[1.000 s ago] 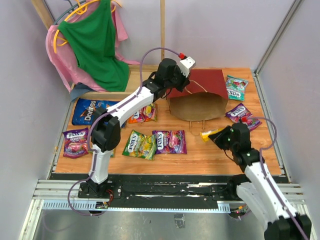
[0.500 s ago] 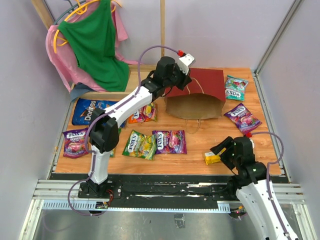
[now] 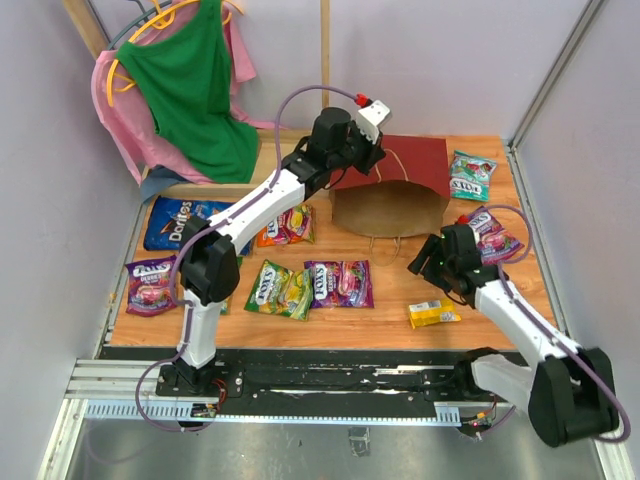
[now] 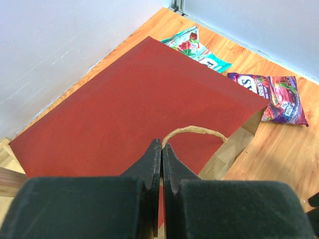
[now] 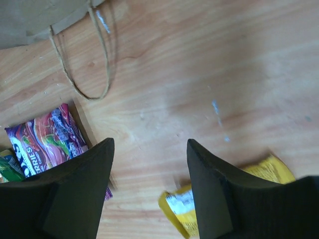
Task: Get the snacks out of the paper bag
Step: Place the snack at the center of the board.
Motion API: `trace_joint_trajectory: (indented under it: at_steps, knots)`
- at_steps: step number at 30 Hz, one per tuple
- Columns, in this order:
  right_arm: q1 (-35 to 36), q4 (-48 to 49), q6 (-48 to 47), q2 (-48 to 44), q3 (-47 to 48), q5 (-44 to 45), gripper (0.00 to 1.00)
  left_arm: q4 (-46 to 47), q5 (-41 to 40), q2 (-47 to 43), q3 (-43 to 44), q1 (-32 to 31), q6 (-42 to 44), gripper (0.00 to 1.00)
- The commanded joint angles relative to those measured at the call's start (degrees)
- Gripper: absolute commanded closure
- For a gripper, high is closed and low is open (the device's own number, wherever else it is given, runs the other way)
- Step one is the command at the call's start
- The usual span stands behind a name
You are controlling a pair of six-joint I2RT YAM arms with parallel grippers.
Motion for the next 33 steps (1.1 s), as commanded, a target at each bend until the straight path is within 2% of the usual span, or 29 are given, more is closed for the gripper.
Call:
trace_joint_trajectory:
  at_steps: [1, 5, 14, 18, 26, 33]
  knots:
    - [3.79, 13.71, -1.63, 6.71, -0.25, 3.13, 0.39, 0.05, -0.14, 1.32, 2.02, 0.29, 0.4, 0.98]
    - [6.33, 23.23, -0.47, 10.74, -3.09, 5.2, 0.41, 0.19, -0.14, 1.51, 1.87, 0.29, 0.72, 0.98]
    - [7.31, 31.69, -0.22, 20.54, -0.97, 7.88, 0.47, 0.78, 1.06, 1.51, 1.28, 0.29, 0.93, 0.98]
    - [7.61, 32.77, -0.11, 25.41, 1.62, 7.29, 0.53, 0.88, 1.13, 1.51, 1.32, 0.29, 1.04, 0.98]
    - [8.88, 36.12, 1.69, 32.57, 3.15, 7.89, 0.56, 0.04, 0.75, 1.34, 1.42, 0.29, 2.0, 0.97]
    - [11.19, 37.16, 2.52, 34.64, 3.7, 7.95, 0.64, -0.36, 0.26, 0.99, 0.81, 0.29, 2.38, 0.97]
